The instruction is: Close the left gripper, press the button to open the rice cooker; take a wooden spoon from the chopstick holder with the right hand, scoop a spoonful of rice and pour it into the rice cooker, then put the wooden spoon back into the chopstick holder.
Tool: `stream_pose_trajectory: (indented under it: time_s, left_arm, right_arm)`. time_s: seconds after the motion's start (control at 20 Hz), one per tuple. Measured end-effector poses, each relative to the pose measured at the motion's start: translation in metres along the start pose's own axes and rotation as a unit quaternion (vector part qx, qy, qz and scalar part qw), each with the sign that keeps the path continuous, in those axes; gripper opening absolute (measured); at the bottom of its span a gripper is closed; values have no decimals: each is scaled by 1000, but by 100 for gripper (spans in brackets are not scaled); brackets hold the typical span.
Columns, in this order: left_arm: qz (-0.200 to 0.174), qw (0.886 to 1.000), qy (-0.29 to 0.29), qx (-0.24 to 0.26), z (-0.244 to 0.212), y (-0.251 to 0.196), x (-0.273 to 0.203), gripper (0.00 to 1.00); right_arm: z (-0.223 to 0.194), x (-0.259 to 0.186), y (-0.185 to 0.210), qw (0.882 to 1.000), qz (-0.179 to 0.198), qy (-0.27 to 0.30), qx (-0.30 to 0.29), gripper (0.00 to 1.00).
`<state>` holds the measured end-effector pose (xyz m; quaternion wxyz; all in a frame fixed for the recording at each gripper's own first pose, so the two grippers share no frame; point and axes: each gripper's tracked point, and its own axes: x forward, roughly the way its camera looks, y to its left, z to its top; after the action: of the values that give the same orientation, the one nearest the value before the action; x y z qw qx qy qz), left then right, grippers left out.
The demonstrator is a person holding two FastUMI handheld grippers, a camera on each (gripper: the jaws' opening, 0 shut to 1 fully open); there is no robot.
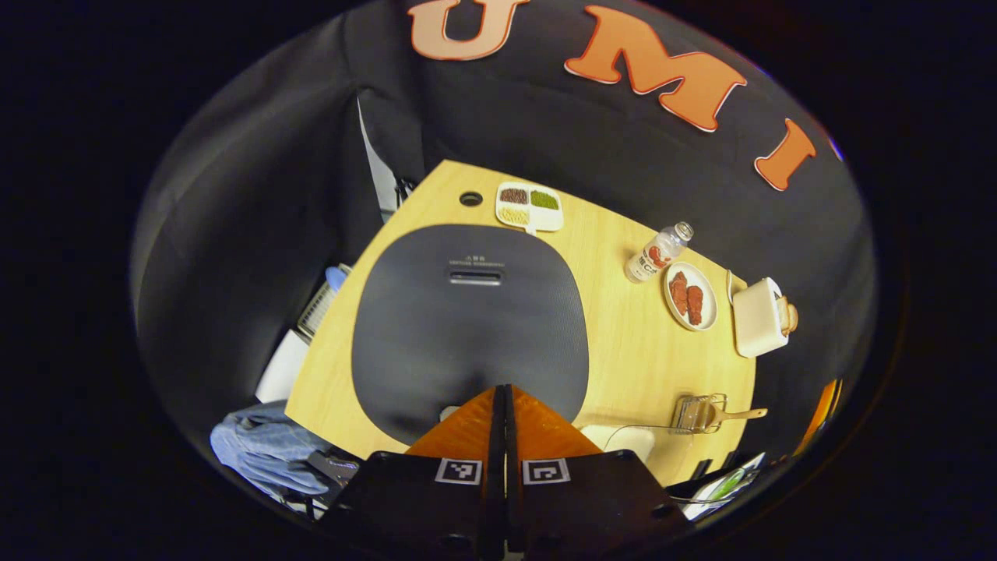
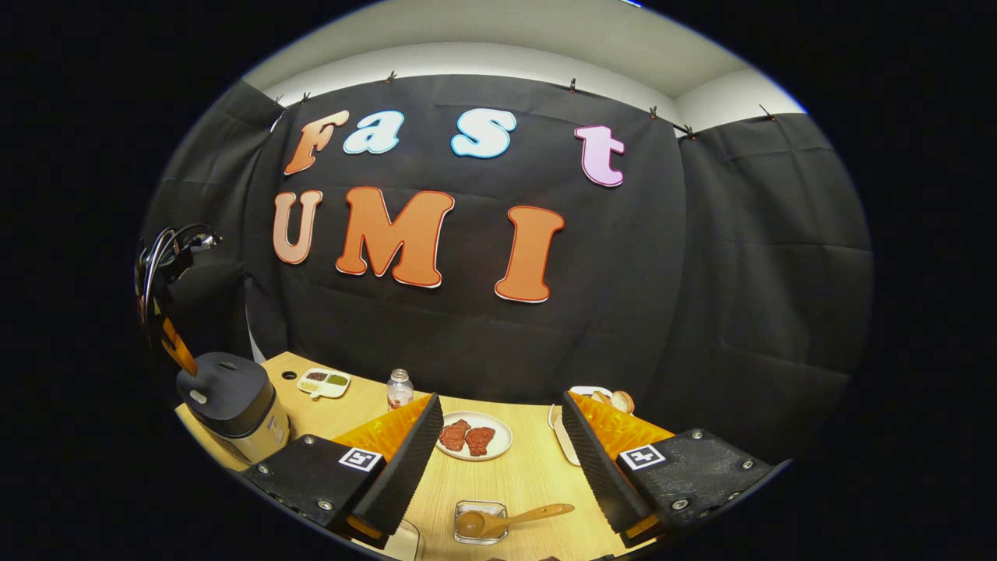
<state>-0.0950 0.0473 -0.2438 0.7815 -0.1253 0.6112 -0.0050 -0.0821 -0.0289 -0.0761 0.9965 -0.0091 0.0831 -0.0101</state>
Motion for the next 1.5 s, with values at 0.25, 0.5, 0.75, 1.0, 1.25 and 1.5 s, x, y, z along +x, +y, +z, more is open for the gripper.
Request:
stream_pose_trajectory:
  time_s: [0.25,0.5,0.75,1.0,1.25,1.5]
  left_arm:
    - [-4,998,62,-27,-19,17,30,6]
    - [-11,996,87,-34,-27,21,46,6]
    - [-12,995,97,15,-32,20,43,6]
    - [-5,996,80,35,-27,20,41,7]
    - [-14,997,63,38,-30,19,39,8]
    - [-16,998,45,47,-28,14,34,14]
  right_arm:
    - [-19,0,-9,1000,-6,26,-1,95]
    - [-33,3,-11,999,-10,44,2,95]
    - [-48,8,-2,998,3,64,15,95]
    - [-58,11,4,996,11,79,28,95]
    - [-68,11,2,995,12,90,32,96]
    - [-76,7,-6,994,11,99,34,96]
